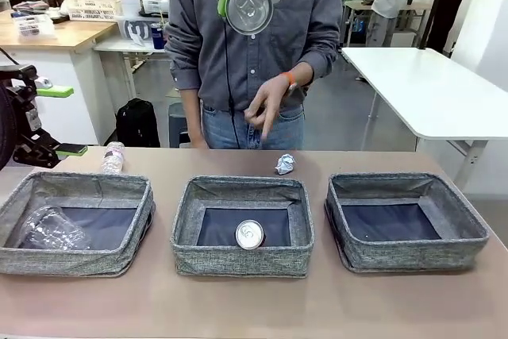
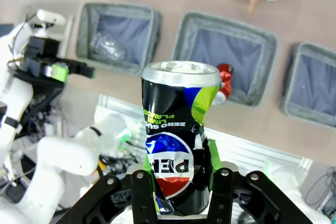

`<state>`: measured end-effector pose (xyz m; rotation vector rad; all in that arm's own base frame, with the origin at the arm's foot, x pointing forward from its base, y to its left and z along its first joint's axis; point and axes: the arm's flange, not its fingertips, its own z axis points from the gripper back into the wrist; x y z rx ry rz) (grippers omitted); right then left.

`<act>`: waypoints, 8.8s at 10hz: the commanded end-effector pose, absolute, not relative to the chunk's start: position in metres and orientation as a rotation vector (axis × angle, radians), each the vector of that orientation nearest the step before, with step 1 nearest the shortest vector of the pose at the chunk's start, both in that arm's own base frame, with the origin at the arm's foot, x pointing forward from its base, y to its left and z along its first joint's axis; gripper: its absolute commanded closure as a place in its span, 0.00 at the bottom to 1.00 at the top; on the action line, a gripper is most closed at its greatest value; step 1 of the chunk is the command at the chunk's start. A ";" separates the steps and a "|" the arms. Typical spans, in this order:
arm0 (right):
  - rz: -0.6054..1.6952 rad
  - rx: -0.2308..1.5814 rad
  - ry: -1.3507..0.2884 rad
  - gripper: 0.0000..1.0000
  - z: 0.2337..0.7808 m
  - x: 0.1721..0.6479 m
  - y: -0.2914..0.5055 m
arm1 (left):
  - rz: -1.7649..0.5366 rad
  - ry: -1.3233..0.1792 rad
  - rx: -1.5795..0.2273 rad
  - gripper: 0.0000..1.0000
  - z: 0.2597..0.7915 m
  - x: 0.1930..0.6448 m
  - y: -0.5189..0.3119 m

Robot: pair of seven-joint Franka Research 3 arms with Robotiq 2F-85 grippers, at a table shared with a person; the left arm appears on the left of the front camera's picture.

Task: Sort the waste into the appropriate baskets.
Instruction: Place the picked waste into the Fabric basket indicated by the person, then pick up the waste item pointed out by the person.

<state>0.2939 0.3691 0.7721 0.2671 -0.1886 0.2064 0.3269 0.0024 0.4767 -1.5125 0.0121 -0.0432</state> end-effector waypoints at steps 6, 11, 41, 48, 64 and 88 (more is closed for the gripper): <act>0.201 0.267 -0.191 0.57 0.773 0.291 0.367 | -0.051 0.010 -1.525 0.00 0.479 0.325 0.003; 0.278 0.159 -0.156 0.57 0.722 0.331 0.389 | -0.051 0.010 -1.525 0.00 0.479 0.325 0.003; 0.071 1.012 0.147 0.00 0.536 0.347 0.257 | -0.051 0.010 -1.525 0.00 0.479 0.325 0.003; 0.110 1.828 0.073 0.00 0.511 0.296 0.078 | -0.051 0.010 -1.525 0.00 0.479 0.325 0.003; 0.129 1.797 0.121 0.00 0.528 0.316 0.067 | -0.051 0.010 -1.525 0.00 0.479 0.325 0.003; 0.129 1.797 0.121 0.00 0.528 0.316 0.067 | -0.093 -0.276 -0.115 0.00 0.481 0.565 -0.019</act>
